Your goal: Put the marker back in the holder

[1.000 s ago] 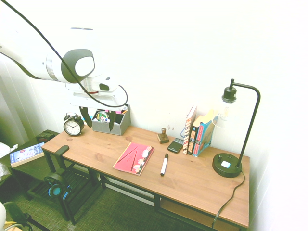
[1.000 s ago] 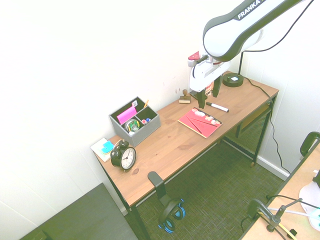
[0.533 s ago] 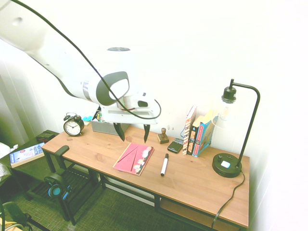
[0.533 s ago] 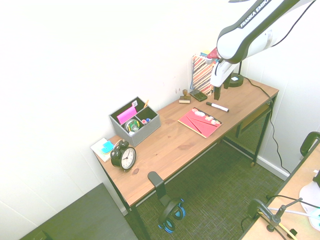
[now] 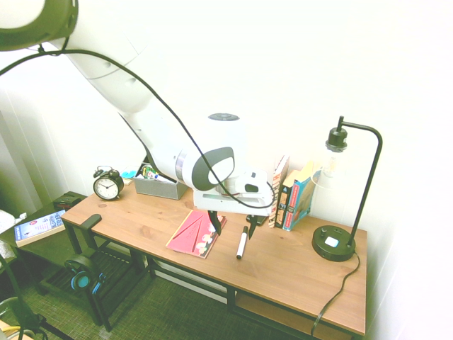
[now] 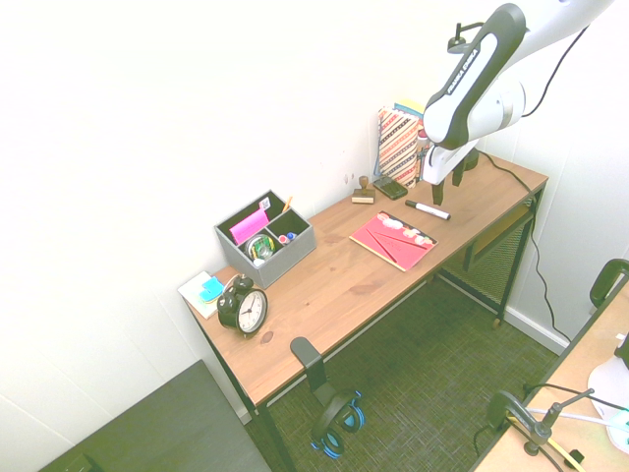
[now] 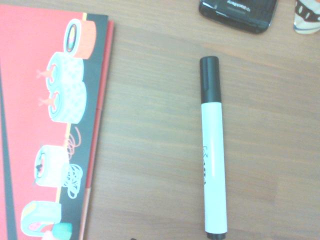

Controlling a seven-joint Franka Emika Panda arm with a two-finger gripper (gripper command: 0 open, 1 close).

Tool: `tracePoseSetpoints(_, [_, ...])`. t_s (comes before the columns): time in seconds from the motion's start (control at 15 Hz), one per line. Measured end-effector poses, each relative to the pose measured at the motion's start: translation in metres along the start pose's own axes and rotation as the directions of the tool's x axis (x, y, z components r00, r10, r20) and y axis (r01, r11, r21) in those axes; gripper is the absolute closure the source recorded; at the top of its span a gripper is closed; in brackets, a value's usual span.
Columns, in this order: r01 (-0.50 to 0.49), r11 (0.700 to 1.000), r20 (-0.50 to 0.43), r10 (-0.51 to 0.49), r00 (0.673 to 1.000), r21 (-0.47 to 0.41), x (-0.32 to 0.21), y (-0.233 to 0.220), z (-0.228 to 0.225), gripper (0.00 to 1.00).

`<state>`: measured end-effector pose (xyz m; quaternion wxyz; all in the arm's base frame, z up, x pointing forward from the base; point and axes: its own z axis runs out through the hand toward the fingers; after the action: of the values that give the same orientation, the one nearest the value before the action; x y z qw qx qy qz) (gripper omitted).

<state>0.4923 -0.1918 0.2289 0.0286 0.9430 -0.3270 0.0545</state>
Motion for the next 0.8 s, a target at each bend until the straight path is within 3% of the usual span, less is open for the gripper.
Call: tracePoseSetpoints(0.8, [-0.024,1.0,0.029,0.024,0.999,-0.015,0.014,0.001,0.061,1.0])
